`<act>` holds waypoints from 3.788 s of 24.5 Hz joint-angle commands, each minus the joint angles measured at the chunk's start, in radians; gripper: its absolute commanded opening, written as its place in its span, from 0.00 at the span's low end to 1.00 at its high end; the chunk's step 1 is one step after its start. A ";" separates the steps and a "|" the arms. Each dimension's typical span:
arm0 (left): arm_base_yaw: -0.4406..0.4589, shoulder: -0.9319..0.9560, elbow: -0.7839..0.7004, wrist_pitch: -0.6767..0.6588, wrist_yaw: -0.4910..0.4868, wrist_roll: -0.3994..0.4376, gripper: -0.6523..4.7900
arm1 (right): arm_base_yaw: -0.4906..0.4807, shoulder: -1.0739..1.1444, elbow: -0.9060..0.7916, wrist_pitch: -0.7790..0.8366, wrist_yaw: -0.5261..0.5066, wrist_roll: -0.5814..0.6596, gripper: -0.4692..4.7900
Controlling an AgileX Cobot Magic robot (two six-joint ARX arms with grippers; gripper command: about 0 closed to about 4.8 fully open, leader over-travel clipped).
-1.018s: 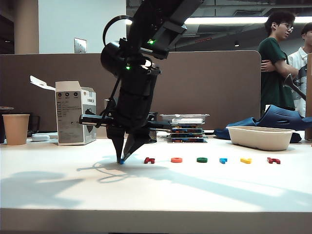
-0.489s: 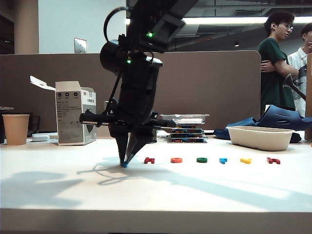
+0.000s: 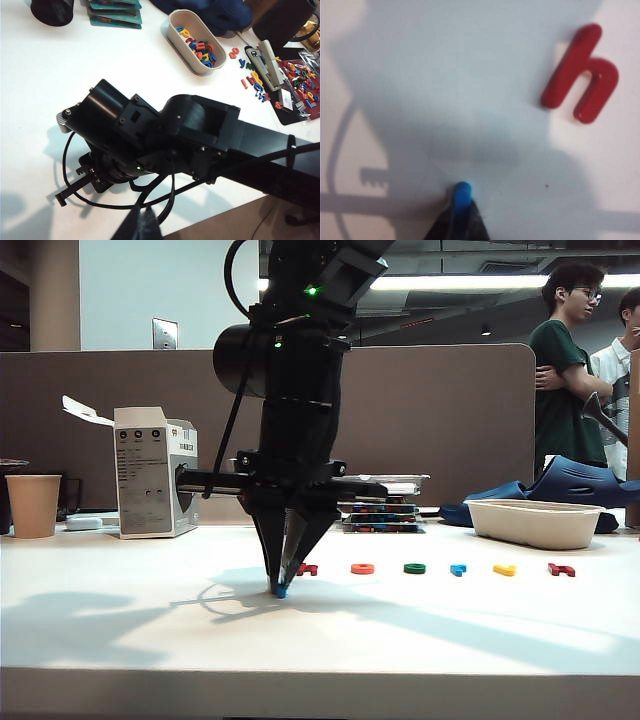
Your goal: Select the appropriate letters from the row of letter magnets placed on the table to arrange into the word "love".
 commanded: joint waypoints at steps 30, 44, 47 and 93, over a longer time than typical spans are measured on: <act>-0.001 -0.003 0.003 0.009 -0.003 0.004 0.11 | -0.157 -0.120 -0.255 -0.074 0.035 0.058 0.27; -0.001 -0.003 0.003 0.009 -0.003 0.004 0.11 | -0.157 -0.222 -0.237 -0.057 -0.061 0.027 0.47; -0.001 -0.003 0.003 0.009 -0.003 0.004 0.11 | -0.157 -0.246 -0.235 -0.058 -0.058 0.019 0.50; -0.001 -0.003 0.003 0.009 -0.003 0.004 0.11 | -0.221 -0.125 -0.130 0.215 -0.053 -0.048 0.50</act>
